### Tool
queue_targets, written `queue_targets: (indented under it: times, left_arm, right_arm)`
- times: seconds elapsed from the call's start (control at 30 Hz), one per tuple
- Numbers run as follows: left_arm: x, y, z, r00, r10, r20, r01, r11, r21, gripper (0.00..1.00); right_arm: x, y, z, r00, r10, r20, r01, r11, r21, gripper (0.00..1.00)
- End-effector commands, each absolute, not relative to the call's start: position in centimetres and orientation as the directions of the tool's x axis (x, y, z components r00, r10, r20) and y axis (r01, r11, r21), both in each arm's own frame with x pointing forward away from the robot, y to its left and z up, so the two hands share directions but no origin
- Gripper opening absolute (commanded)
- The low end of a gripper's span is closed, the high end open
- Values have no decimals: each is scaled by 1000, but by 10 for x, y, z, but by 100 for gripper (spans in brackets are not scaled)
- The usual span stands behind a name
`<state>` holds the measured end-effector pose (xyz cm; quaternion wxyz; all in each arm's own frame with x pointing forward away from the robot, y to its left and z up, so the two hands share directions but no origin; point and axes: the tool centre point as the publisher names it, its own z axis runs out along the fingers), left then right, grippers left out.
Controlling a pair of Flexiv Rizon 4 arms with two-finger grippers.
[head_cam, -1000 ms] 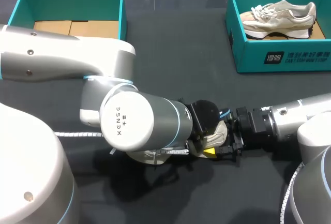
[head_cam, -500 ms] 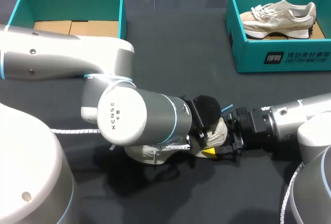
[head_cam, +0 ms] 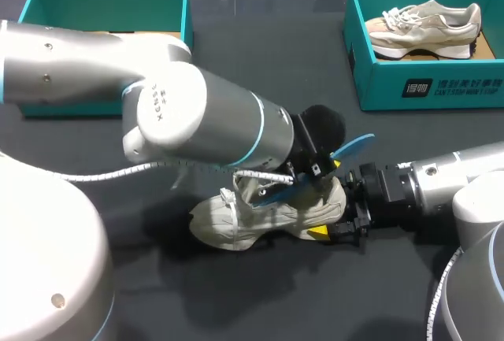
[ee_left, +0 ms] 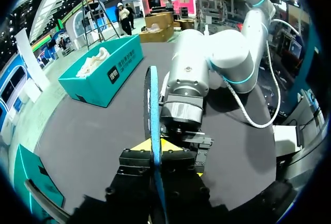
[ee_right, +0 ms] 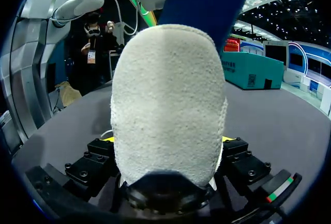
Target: Take the shoe out of the shoebox, open the shoe tongue, remove and reinsert the insole, then place the shoe into the shoebox
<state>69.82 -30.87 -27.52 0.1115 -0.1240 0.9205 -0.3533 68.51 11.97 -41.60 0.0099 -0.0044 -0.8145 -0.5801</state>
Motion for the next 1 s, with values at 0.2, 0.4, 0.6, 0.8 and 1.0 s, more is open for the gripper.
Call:
queue_targets:
  times: [0.2,0.4,0.6,0.8,1.0]
  left_arm:
    - [700,-303,-242,-988,-147,50,-141,717,-682,0]
    - [701,-307,-223,-985,-99,142,-168,733,-660,0]
    - [701,-312,-204,-976,-48,214,-177,749,-639,0]
    - [705,-315,-185,-957,15,290,-176,763,-622,0]
    - [703,-319,-170,-937,100,335,-143,766,-627,0]
  right_arm:
    - [684,120,-416,-1000,-4,22,19,331,944,0]
    - [684,120,-416,-1000,-4,22,19,331,944,0]
    - [684,120,-416,-1000,-4,22,19,331,944,0]
    - [684,120,-416,-1000,-4,22,19,331,944,0]
    - [684,120,-416,-1000,-4,22,19,331,944,0]
